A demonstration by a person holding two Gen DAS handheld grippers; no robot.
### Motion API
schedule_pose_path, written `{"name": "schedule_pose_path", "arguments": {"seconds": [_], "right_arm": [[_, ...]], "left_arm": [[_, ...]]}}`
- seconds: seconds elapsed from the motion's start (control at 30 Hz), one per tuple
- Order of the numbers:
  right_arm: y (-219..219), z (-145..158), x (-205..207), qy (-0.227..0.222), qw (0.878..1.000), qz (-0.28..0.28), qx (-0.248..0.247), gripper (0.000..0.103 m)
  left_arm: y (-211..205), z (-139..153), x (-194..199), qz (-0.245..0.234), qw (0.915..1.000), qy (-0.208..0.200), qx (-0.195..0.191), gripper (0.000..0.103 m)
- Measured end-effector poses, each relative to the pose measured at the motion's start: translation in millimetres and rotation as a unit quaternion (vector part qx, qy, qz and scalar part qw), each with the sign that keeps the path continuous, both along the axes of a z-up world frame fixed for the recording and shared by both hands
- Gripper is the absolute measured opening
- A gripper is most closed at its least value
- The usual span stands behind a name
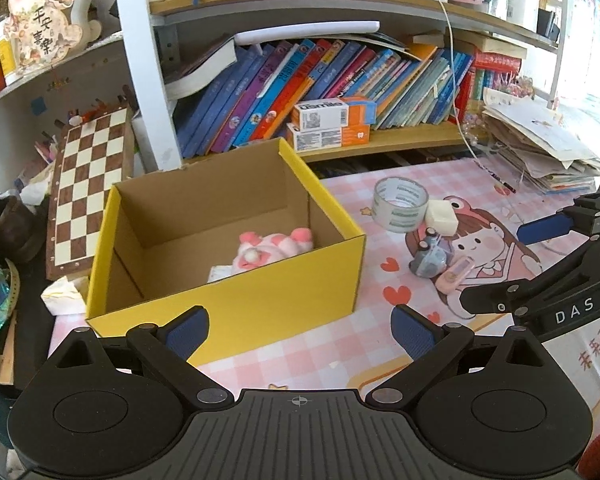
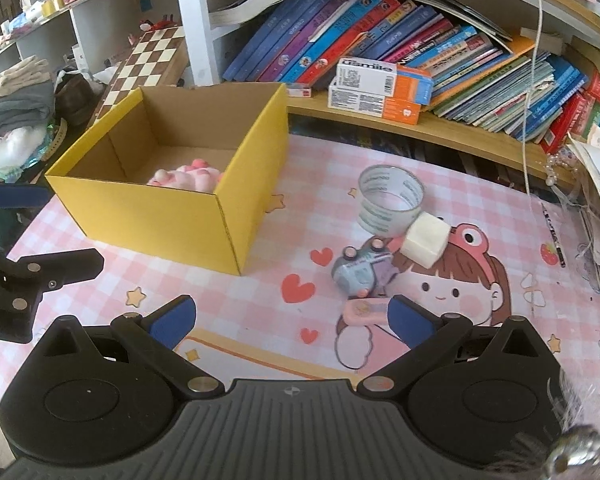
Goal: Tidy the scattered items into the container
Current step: 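Move both tools toward the toy car and pink stick on the mat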
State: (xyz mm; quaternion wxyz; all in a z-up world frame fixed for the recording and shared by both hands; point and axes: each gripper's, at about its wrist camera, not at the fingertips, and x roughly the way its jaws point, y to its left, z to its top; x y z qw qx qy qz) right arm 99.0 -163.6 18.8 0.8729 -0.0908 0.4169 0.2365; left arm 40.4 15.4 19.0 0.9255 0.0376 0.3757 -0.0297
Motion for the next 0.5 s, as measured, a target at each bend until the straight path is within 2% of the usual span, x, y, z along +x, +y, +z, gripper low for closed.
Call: {"name": "schedule_pose_path", "arguments": {"seconds": [0.5], "right_arm": [[-57,-8,10,0.002,1.0,-0.017,0.011,0.103]], "left_arm": [[-58,-9,8,-0.001,0.9999,0.009,0.006,0.099]]}}
